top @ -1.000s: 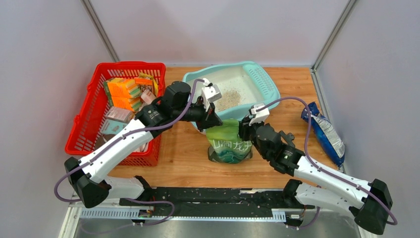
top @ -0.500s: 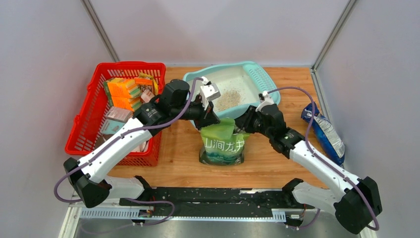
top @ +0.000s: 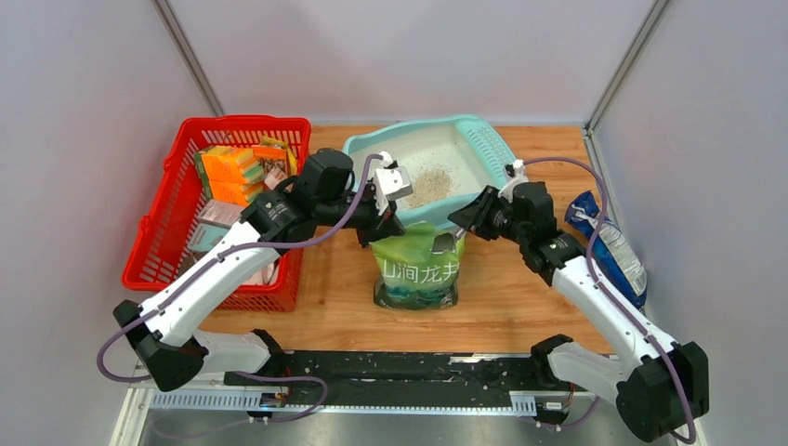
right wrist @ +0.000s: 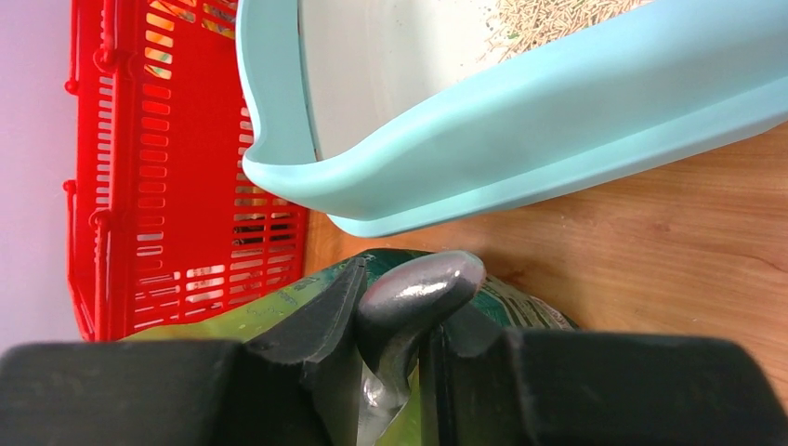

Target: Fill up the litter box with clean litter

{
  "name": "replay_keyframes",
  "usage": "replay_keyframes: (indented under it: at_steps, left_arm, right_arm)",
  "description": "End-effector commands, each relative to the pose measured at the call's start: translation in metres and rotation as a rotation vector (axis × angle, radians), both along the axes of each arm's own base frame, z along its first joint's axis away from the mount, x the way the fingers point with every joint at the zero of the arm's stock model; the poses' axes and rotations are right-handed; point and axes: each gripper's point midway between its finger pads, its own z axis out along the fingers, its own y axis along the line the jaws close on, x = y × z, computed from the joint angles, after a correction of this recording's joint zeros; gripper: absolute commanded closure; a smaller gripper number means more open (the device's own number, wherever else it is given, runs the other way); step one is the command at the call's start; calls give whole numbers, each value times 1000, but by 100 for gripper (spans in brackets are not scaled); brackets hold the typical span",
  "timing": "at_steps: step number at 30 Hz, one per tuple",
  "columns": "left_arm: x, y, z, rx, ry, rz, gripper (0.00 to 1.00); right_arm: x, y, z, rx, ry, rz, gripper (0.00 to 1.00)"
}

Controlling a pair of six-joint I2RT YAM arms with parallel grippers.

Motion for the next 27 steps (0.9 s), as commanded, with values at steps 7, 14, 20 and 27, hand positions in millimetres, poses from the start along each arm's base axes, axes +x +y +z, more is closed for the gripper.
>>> replay_keyframes:
  at_steps: [7,14,20,27]
  left_arm:
    - [-24,16,56,-66,-163,-102,100]
    - [-23,20,55,-41,-188,-106,100]
    - [-21,20,55,-32,-181,-95,100]
    - [-21,24,48,12,-177,-101,100]
  right_arm:
    - [21,-8,80,167,-257,78,100]
    - [-5,8,95,185,-383,290,100]
    - [7,-1,110,240,-355,174,100]
    - [37,-27,116,342,-273,47,100]
